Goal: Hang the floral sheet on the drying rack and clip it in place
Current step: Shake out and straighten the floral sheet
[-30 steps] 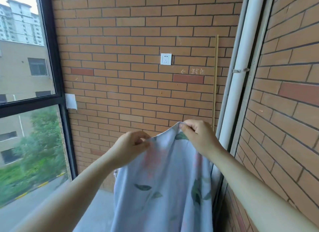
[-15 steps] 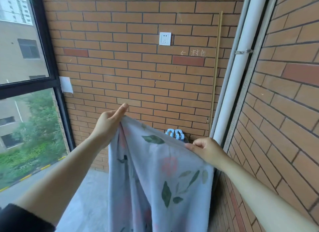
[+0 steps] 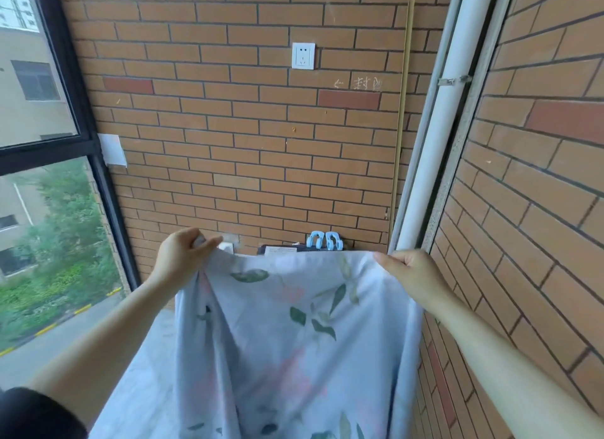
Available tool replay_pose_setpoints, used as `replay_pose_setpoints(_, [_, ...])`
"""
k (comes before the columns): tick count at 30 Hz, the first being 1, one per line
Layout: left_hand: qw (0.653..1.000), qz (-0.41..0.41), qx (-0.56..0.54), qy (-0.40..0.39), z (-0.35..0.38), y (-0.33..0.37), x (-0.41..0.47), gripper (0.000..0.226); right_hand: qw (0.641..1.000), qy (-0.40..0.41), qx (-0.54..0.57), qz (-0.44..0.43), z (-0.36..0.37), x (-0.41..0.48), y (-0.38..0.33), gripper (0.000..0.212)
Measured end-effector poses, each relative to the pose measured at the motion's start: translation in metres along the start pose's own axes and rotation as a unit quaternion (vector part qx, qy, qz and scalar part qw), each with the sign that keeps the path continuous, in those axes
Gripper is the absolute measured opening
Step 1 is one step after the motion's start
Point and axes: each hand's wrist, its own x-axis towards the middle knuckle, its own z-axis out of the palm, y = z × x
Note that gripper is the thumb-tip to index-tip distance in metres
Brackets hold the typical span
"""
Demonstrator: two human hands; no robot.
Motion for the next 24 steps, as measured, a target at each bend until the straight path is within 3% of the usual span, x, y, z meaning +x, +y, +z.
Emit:
replay_pose_setpoints(3, [0.998, 0.034, 0.001, -0.059, 0.008, 0.032, -0.027, 0.031, 0.996, -0.024, 0.009, -0.086, 0.017, 0.0, -0.05, 0.054])
replay_pose_setpoints(5, [0.982, 0.055, -0.093, -0.157, 0.014, 0.058, -0.052, 0.028, 0.988, -0.065, 0.035, -0.132, 0.03, -0.001, -0.076, 0.053])
replay_pose_setpoints(7, [0.943, 0.078, -0.177, -0.27, 0.018, 0.08, -0.071, 0.037, 0.98, -0.1, 0.066, -0.157, 0.04, -0.003, -0.095, 0.054])
replay_pose_setpoints(9, [0.89, 0.099, -0.231, -0.38, 0.021, 0.089, -0.081, 0.032, 0.974, -0.126, 0.094, -0.164, 0.047, -0.004, -0.106, 0.054])
replay_pose_setpoints(11, [0.861, 0.055, -0.285, -0.418, 0.024, 0.085, -0.083, 0.028, 0.971, -0.134, 0.111, -0.162, 0.049, -0.003, -0.11, 0.053])
replay_pose_setpoints(17, [0.884, -0.045, -0.347, -0.31, 0.024, 0.069, -0.074, 0.034, 0.969, -0.215, 0.089, -0.079, 0.042, -0.001, -0.083, 0.036])
replay_pose_setpoints(20, [0.908, -0.038, -0.355, -0.221, 0.018, 0.07, -0.066, 0.023, 0.967, -0.242, 0.061, -0.052, 0.047, -0.003, -0.057, 0.031])
replay_pose_setpoints(24, [0.933, -0.012, -0.337, -0.126, 0.002, 0.076, -0.046, 0.02, 0.973, -0.228, 0.022, -0.003, 0.062, -0.012, -0.017, 0.007])
